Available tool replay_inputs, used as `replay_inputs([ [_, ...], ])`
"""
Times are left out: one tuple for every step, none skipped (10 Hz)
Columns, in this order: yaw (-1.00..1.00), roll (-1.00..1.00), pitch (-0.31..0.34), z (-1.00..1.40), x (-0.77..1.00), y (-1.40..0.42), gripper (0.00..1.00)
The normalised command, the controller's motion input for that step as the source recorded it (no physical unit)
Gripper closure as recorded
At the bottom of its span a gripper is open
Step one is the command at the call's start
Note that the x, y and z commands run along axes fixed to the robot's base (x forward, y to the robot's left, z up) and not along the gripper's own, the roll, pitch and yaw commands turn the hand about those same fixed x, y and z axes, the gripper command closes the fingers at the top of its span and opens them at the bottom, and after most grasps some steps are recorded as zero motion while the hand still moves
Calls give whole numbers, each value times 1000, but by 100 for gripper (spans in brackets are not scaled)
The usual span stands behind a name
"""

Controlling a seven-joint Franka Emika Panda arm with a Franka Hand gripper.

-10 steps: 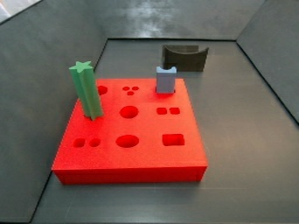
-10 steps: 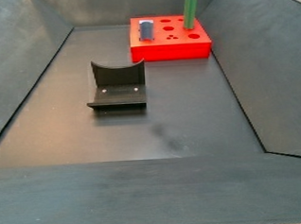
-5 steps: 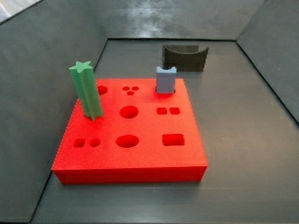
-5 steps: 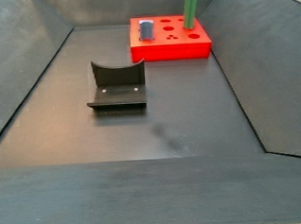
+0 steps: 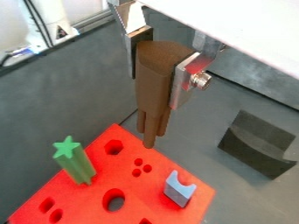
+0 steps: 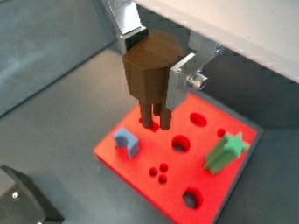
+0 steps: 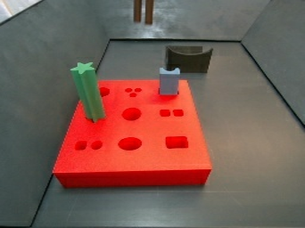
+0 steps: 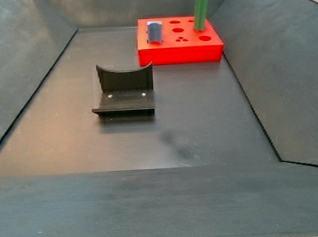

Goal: Pick up the 3 prong object. Move up. Move to above the board. Insert the 3 prong object.
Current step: Insert the 3 prong object.

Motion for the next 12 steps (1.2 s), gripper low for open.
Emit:
replay_inputs([
  [-383, 180, -124, -683, -460, 37, 100],
  [-411, 180, -123, -686, -471, 0, 100],
  [-417, 237, -100, -660, -303, 0, 100],
  [-606, 321, -59, -589, 0, 0, 100],
  [-626, 273, -54, -683, 0, 0, 100],
  [-371, 164, -53, -349, 0, 0, 100],
  [0, 0, 0, 0, 63, 0, 100],
  [-303, 180, -41, -466, 271, 0, 100],
  [-551, 229, -84, -663, 303, 0, 100],
  [-626, 166, -129, -540, 180, -23, 100],
  [-171, 0, 0, 0, 46, 0, 100],
  [0, 33, 0, 0, -43, 0, 100],
])
